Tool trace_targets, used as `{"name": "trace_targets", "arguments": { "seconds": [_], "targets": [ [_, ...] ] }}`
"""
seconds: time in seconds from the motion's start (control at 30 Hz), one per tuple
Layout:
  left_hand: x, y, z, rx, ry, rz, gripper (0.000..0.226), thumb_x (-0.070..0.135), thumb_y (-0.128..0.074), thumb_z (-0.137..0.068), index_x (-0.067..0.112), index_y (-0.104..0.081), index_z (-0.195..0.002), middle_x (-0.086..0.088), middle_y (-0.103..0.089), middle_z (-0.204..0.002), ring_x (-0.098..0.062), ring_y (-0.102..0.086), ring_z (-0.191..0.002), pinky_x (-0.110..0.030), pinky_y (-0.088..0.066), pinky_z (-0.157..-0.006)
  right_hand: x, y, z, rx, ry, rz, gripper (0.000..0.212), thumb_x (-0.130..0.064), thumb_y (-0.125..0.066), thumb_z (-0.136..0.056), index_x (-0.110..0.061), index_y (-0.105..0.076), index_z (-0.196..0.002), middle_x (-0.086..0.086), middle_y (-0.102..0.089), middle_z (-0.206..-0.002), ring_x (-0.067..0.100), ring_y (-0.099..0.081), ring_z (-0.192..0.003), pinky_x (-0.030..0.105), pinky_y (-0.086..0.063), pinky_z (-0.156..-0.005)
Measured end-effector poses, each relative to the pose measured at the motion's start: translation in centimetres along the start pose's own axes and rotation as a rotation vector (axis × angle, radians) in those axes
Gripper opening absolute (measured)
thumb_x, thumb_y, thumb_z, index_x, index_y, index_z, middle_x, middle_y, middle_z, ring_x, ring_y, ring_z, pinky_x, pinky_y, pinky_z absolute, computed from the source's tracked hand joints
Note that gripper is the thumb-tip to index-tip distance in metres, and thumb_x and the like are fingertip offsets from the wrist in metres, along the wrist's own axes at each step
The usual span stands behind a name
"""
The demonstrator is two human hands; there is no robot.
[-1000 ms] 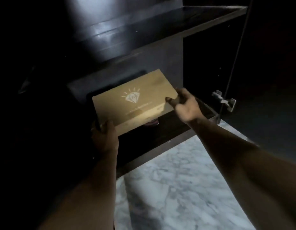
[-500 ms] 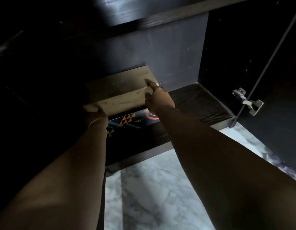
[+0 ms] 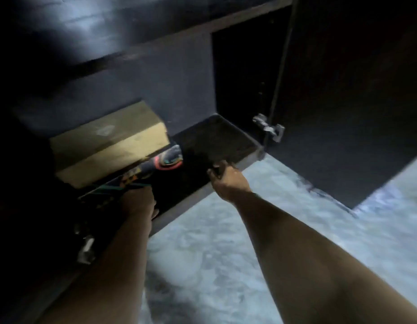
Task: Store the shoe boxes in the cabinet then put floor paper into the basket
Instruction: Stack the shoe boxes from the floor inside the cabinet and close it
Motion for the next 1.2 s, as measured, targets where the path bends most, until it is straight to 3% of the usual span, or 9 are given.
{"name": "trace_targets", "arguments": {
  "seconds": [0.13, 0.23, 0.33, 0.43, 0.53, 0.7, 0.87, 0.97, 1.2],
  "targets": [
    [-2.4, -7.9, 6.1, -0.27, 0.054, -0.084, 0.023, 0.022, -0.051, -0.1, 0.014, -0.054, -0.079, -0.004, -0.06, -0.079, -0.016, -0.058, -0.063, -0.02, -0.052, -0.041, 9.3, 6.8, 5.9, 0.031, -0.175, 0.05, 0.043, -0.053, -0.052, -0.1, -0.025, -0.062, -0.13, 0.007, -0.067, -0.131, 0.027, -0.06, -0.125, 0.038, -0.05, -0.103],
    [-4.8, -13.8, 11.9, -0.435, 0.042, -0.17, 0.014, 0.021, -0.057, -0.099, 0.009, -0.064, -0.098, -0.006, -0.064, -0.083, -0.022, -0.066, -0.073, -0.03, -0.055, -0.057, 15.8, 13.0, 10.7, 0.072, -0.347, 0.124, 0.043, -0.054, -0.05, -0.101, -0.025, -0.063, -0.129, 0.006, -0.068, -0.131, 0.026, -0.06, -0.125, 0.036, -0.049, -0.104],
    [-6.7, -18.8, 19.0, -0.609, -0.025, -0.332, 0.017, 0.02, -0.06, -0.095, 0.015, -0.067, -0.08, -0.009, -0.07, -0.083, -0.025, -0.066, -0.073, -0.042, -0.058, -0.076, 22.4, 19.0, 16.8, 0.135, -0.493, 0.155, 0.043, -0.052, -0.05, -0.101, -0.02, -0.065, -0.127, 0.01, -0.068, -0.13, 0.029, -0.06, -0.124, 0.035, -0.048, -0.099],
    [-9.0, -23.3, 26.9, -0.805, -0.121, -0.469, 0.023, 0.028, -0.06, -0.083, 0.009, -0.069, -0.075, -0.012, -0.073, -0.074, -0.03, -0.071, -0.073, -0.045, -0.06, -0.077, 27.9, 24.4, 23.8, 0.247, -0.66, 0.157, 0.045, -0.05, -0.051, -0.102, -0.017, -0.065, -0.129, 0.012, -0.068, -0.129, 0.033, -0.061, -0.123, 0.037, -0.048, -0.097],
    [-12.6, -27.5, 33.3, -1.002, -0.192, -0.576, 0.03, 0.039, -0.059, -0.065, 0.01, -0.067, -0.072, -0.017, -0.075, -0.086, -0.036, -0.074, -0.085, -0.055, -0.06, -0.08, 32.3, 28.5, 30.9, 0.388, -0.81, 0.148, 0.046, -0.049, -0.05, -0.103, -0.016, -0.065, -0.13, 0.014, -0.069, -0.127, 0.036, -0.062, -0.121, 0.037, -0.048, -0.094],
    [-16.9, -30.3, 44.9, -1.237, -0.344, -0.771, 0.019, 0.036, -0.058, -0.067, 0.018, -0.064, -0.07, -0.006, -0.063, -0.073, -0.03, -0.062, -0.075, -0.053, -0.06, -0.085, 37.7, 31.9, 41.9, 0.617, -1.078, 0.111, 0.049, -0.053, -0.044, -0.1, -0.021, -0.059, -0.133, 0.016, -0.059, -0.134, 0.04, -0.055, -0.125, 0.046, -0.049, -0.1],
    [-23.4, -32.2, 51.9, -1.322, -0.441, -0.887, 0.035, 0.052, -0.059, -0.06, 0.019, -0.055, -0.07, -0.009, -0.071, -0.088, -0.032, -0.068, -0.086, -0.05, -0.06, -0.084, 41.7, 32.2, 51.6, 0.668, -1.307, 0.106, 0.059, -0.059, -0.045, -0.099, -0.021, -0.047, -0.144, 0.017, -0.045, -0.145, 0.041, -0.043, -0.136, 0.055, -0.04, -0.111],
    [-29.4, -34.9, 52.2, -1.366, -0.445, -0.926, 0.052, 0.066, -0.063, -0.053, 0.026, -0.067, -0.086, -0.003, -0.077, -0.1, -0.031, -0.072, -0.092, -0.051, -0.061, -0.083, 43.9, 31.7, 56.7, 0.676, -1.379, 0.027, 0.066, -0.059, -0.052, -0.096, -0.019, -0.042, -0.148, 0.022, -0.042, -0.149, 0.044, -0.041, -0.138, 0.053, -0.039, -0.113],
    [-35.8, -36.2, 50.6, -1.32, -0.42, -0.986, 0.041, 0.051, -0.062, -0.062, 0.024, -0.059, -0.093, -0.009, -0.074, -0.11, -0.033, -0.07, -0.098, -0.048, -0.058, -0.089, 45.0, 30.8, 60.2, 0.645, -1.437, 0.056, 0.072, -0.054, -0.058, -0.093, -0.015, -0.036, -0.15, 0.021, -0.041, -0.143, 0.044, -0.04, -0.133, 0.054, -0.042, -0.107]
  ]
}}
Point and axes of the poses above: each hand's wrist, its own z-axis away from the middle knuckle, its own y-axis out of the back of the hand, x = y × z, the point moved 2 cm from there along -z, towards the middle knuckle
